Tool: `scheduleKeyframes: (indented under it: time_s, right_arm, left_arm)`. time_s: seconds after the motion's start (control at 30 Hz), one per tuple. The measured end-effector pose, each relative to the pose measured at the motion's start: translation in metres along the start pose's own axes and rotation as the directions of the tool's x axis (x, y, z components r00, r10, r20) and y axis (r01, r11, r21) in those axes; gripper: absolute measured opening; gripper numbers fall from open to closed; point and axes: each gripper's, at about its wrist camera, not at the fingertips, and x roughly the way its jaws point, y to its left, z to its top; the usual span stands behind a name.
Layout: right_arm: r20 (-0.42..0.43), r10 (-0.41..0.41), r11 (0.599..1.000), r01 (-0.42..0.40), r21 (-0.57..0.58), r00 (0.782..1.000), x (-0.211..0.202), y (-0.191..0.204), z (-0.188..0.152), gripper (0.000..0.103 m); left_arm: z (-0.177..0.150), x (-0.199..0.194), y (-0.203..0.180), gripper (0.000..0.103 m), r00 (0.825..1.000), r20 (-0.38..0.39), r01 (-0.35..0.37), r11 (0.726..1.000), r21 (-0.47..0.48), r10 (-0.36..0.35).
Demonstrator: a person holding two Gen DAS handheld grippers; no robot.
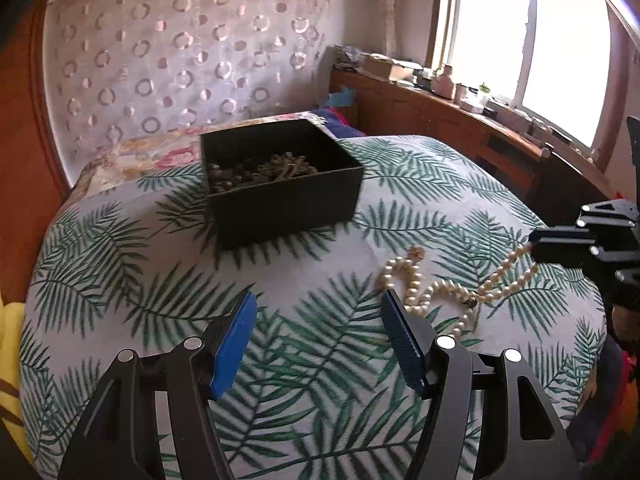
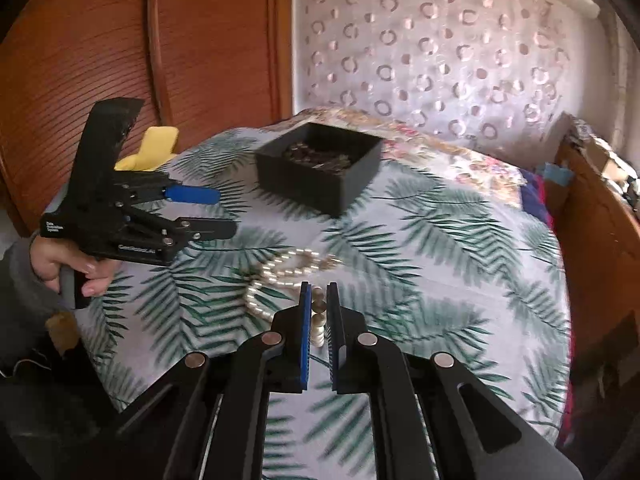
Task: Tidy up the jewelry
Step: 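Reach the right tool to the remaining pearl strand and close on it, then grasp the pearl earring with the left tool while the right tool holds the pearl strand, then lower pearl strand and pearl earring into the black box and open both tools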
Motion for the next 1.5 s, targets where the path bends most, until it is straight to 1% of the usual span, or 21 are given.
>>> scheduleKeyframes:
  time_s: [0.07,0.2,0.27,0.3,0.37,0.47,0.67,0.9,1.0,1.03,1.13,1.2,1.27,1.5]
  right_arm:
    - [0.003,-0.020,1.000,0.020,0.018,1.000,-0.005,-0.010,-0.004,0.008]
    - [0.011,-0.094,0.995,0.093,0.042,0.996,-0.016,-0.032,-0.011,0.008]
    - [0.016,-0.112,0.992,0.111,0.055,0.994,-0.021,-0.041,-0.012,0.008]
    - [0.018,-0.118,0.991,0.116,0.062,0.993,-0.024,-0.046,-0.013,0.008]
    - [0.020,-0.136,0.988,0.134,0.072,0.991,-0.028,-0.054,-0.017,0.008]
    - [0.016,-0.144,0.986,0.142,0.087,0.989,-0.030,-0.063,-0.023,0.008]
    - [0.004,-0.140,0.985,0.139,0.098,0.990,-0.026,-0.067,-0.029,0.008]
    - [0.005,-0.115,0.989,0.114,0.093,0.993,-0.018,-0.061,-0.027,0.008]
    - [0.009,-0.107,0.990,0.106,0.088,0.994,-0.016,-0.059,-0.025,0.008]
    - [0.010,-0.105,0.991,0.104,0.086,0.994,-0.015,-0.058,-0.024,0.008]
    - [0.014,-0.100,0.992,0.099,0.082,0.995,-0.014,-0.056,-0.019,0.008]
    - [0.022,-0.099,0.992,0.098,0.075,0.995,-0.016,-0.054,-0.012,0.008]
    - [0.035,-0.095,0.993,0.093,0.067,0.995,-0.018,-0.053,-0.005,0.008]
    - [0.114,-0.085,0.996,0.083,0.024,0.990,-0.035,-0.042,0.036,0.008]
  left_arm:
    - [0.003,0.004,-0.007,0.062,1.000,-0.003,0.013,1.000,0.011,-0.013]
    - [0.012,0.013,-0.020,0.062,0.999,-0.016,0.033,0.999,0.033,-0.032]
    - [0.016,0.019,-0.026,0.061,0.999,-0.026,0.049,0.998,0.044,-0.048]
    - [0.018,0.022,-0.028,0.060,0.998,-0.030,0.055,0.997,0.046,-0.054]
    - [0.022,0.029,-0.034,0.050,0.997,-0.044,0.070,0.996,0.055,-0.068]
    - [0.027,0.042,-0.043,0.042,0.993,-0.073,0.098,0.993,0.066,-0.093]
    - [0.033,0.062,-0.062,0.033,0.986,-0.117,0.134,0.985,0.112,-0.121]
    - [0.034,0.080,-0.069,0.025,0.983,-0.153,0.122,0.984,0.128,-0.102]
    - [0.036,0.082,-0.068,0.018,0.985,-0.144,0.115,0.985,0.132,-0.095]
    - [0.036,0.083,-0.068,0.013,0.985,-0.144,0.116,0.984,0.132,-0.097]
    - [0.036,0.083,-0.069,0.012,0.986,-0.138,0.116,0.983,0.143,-0.097]
    - [0.037,0.079,-0.066,0.012,0.988,-0.129,0.104,0.985,0.135,-0.086]
    - [0.039,0.072,-0.062,0.012,0.990,-0.110,0.104,0.987,0.122,-0.091]
    - [0.057,0.033,-0.050,0.012,0.999,-0.018,0.049,0.991,0.123,-0.047]
